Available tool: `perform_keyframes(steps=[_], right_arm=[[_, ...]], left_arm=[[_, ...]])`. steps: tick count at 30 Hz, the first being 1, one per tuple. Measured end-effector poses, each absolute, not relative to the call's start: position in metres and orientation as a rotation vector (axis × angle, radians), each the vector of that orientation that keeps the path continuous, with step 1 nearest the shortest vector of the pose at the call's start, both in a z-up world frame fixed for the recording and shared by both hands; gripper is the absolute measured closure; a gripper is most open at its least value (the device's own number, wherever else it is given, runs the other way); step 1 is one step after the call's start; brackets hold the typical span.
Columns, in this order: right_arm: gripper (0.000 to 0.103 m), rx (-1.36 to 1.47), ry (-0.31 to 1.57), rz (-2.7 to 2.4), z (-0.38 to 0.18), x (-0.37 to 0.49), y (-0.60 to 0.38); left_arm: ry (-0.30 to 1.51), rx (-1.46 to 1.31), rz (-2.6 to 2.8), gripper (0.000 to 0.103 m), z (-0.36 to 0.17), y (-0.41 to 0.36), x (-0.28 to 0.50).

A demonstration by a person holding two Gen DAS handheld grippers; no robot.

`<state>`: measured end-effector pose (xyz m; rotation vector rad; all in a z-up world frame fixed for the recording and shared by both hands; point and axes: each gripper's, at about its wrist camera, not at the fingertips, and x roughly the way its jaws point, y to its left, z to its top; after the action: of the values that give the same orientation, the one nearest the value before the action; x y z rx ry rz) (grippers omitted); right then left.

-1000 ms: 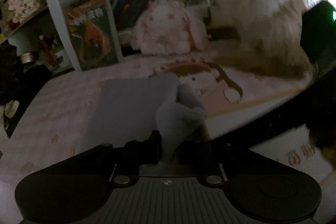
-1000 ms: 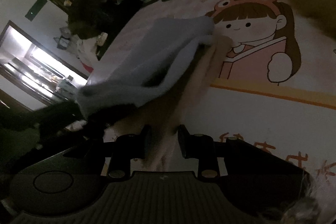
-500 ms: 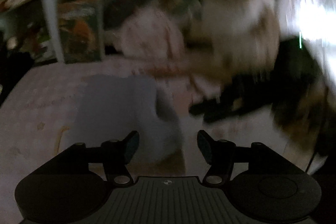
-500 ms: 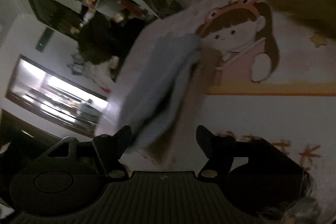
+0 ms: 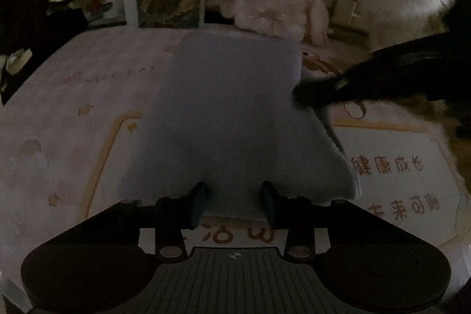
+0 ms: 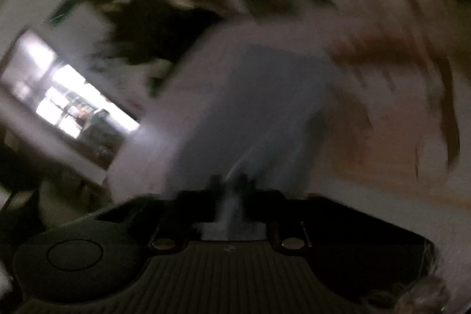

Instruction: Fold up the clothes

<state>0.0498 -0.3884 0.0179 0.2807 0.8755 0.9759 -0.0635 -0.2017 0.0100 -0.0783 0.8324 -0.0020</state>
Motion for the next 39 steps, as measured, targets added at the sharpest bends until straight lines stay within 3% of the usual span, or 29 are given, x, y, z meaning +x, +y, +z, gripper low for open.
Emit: perform_keyframes(steps=[4, 8, 9, 11, 16, 20, 22, 24, 25, 26, 29, 35, 39], right_arm=[[0.102, 0.264, 0.864, 0.926, 0.015, 0.038, -0.400], [0.098, 0.370, 1.018, 0.821, -0.014, 0.050, -0.411], [0.095, 0.425, 1.039, 0.814, -0.018, 0.051, -0.416], [0.067, 0.509, 1.062, 0.802, -0.023, 0.052, -0.425], [0.058, 0.540, 1.093, 0.796, -0.025, 0.056, -0.421], [0.042, 0.452, 1.079, 0.794, -0.017, 0.060, -0.397], [0.043, 0.391, 1.079, 0.793, -0.016, 0.060, -0.385], [0.066, 0.329, 1.077, 0.792, -0.014, 0.061, -0.373], [0.087, 0.295, 1.074, 0.792, -0.013, 0.061, -0.368], [0.090, 0.266, 1.057, 0.803, -0.009, 0.059, -0.367], [0.092, 0.219, 0.932, 0.876, 0.010, 0.041, -0.370], [0.091, 0.130, 0.980, 0.788, -0.012, 0.039, -0.370], [0.091, 0.238, 1.052, 0.782, -0.024, 0.052, -0.382]], left_arm=[[0.851, -0.062, -0.011, 0.065, 0.002, -0.204, -0.065], [0.848, -0.056, -0.031, 0.064, 0.000, -0.201, -0.067], [0.846, -0.054, -0.033, 0.064, 0.000, -0.201, -0.067], [0.843, -0.048, -0.031, 0.064, -0.001, -0.202, -0.067], [0.840, -0.036, -0.029, 0.063, -0.003, -0.203, -0.067], [0.843, -0.038, -0.030, 0.063, -0.002, -0.203, -0.066], [0.844, -0.040, -0.030, 0.063, -0.002, -0.203, -0.065], [0.845, -0.041, -0.030, 0.063, -0.001, -0.202, -0.065], [0.846, -0.042, -0.030, 0.062, -0.001, -0.202, -0.064], [0.847, -0.042, -0.031, 0.061, -0.001, -0.202, -0.064], [0.847, -0.066, -0.028, 0.059, -0.002, -0.199, -0.064], [0.860, -0.017, -0.036, 0.059, -0.004, -0.204, -0.064], [0.863, -0.001, -0.029, 0.059, -0.005, -0.207, -0.064]])
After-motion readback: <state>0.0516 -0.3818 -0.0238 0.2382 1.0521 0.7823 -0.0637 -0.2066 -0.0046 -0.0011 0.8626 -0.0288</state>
